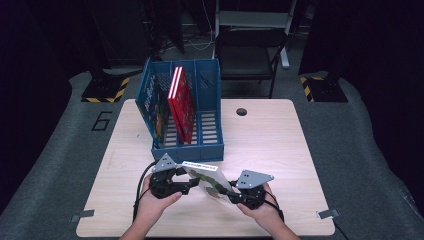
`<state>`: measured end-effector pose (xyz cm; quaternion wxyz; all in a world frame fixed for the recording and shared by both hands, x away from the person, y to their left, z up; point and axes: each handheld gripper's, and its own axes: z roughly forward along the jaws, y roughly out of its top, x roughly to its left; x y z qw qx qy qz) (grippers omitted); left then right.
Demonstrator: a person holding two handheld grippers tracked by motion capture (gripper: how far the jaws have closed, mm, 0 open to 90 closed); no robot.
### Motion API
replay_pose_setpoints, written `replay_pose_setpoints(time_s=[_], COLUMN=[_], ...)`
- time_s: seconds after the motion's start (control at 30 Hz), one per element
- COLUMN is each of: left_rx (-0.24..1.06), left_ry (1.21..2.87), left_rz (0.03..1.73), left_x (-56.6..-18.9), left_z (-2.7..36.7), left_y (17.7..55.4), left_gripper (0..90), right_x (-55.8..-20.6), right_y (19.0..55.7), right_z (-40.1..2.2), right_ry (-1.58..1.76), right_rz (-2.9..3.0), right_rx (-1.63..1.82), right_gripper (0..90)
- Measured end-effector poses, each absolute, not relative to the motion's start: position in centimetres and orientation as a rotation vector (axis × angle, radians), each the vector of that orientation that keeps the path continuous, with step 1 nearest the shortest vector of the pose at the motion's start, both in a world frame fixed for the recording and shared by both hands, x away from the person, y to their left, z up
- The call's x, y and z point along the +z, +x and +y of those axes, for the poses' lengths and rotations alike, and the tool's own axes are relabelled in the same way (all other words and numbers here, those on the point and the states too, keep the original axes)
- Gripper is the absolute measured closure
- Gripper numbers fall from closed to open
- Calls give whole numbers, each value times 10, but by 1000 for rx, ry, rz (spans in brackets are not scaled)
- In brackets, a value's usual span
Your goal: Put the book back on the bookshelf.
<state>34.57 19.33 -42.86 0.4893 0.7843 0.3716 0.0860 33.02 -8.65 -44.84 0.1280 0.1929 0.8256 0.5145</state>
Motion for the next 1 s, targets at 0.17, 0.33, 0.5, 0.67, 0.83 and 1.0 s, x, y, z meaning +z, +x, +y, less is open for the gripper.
replay_pose_setpoints(time_s=[0.17,0.33,0.5,0.67,0.83,1.0], left_rx=[225,175,162,169,165,176], left_ry=[1916,1932,1942,1947,1935,1947], left_rz=[860,844,806,794,822,823], left_x=[-423,-422,-421,-421,-420,-418], left_z=[197,195,195,196,198,200], left_y=[349,351,353,353,349,347], left_gripper=[320,272,243,265,344,385], right_x=[-449,-448,-448,-449,-450,-451], right_y=[331,331,331,332,335,337], right_z=[-87,-87,-87,-88,-91,-93], right_ry=[547,525,507,497,509,567], right_rz=[2406,2412,2421,2431,2435,2418], right_rx=[1501,1507,1515,1535,1539,1557], right_gripper=[765,765,766,765,742,710])
